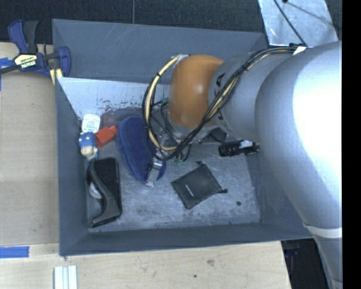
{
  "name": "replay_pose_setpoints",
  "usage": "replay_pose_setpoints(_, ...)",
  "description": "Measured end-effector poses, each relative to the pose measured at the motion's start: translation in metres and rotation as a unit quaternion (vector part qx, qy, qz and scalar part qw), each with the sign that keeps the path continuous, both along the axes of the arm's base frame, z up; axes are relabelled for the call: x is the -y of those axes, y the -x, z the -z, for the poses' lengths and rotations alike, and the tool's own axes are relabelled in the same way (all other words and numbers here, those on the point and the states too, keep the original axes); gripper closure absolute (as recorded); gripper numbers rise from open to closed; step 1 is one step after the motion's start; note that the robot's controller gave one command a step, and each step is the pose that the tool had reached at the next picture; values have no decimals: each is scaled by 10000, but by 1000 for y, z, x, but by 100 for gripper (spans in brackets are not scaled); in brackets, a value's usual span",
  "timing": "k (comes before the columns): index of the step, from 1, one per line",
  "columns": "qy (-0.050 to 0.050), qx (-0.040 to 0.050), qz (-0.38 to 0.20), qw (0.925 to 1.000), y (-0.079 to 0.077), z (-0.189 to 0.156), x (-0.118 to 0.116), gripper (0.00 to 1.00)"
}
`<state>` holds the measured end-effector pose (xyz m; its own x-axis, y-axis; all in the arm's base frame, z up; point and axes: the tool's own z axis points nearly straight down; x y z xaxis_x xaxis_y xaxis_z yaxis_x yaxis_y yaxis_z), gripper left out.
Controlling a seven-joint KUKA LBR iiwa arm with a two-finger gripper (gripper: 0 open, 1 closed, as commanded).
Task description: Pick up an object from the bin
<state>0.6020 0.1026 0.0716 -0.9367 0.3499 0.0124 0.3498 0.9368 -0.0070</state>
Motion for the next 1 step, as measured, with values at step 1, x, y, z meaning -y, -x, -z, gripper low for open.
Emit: replay_pose_setpoints(1, -13, 96, 10, 10000, -4, -3, 0, 100)
